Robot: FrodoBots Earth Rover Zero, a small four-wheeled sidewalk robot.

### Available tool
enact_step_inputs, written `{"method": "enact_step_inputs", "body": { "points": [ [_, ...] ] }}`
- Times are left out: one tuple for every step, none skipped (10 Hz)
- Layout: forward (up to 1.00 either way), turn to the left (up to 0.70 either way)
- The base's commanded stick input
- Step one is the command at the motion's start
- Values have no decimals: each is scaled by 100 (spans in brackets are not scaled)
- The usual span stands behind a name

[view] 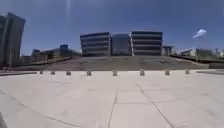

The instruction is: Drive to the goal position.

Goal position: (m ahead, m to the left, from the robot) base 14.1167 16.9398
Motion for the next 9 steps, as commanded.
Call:
{"method": "enact_step_inputs", "body": {
  "points": [
    [70, 0],
    [70, 0],
    [70, 0],
    [69, 0],
    [70, 0],
    [70, 0],
    [70, 0],
    [70, 0],
    [70, 0]
  ]
}}
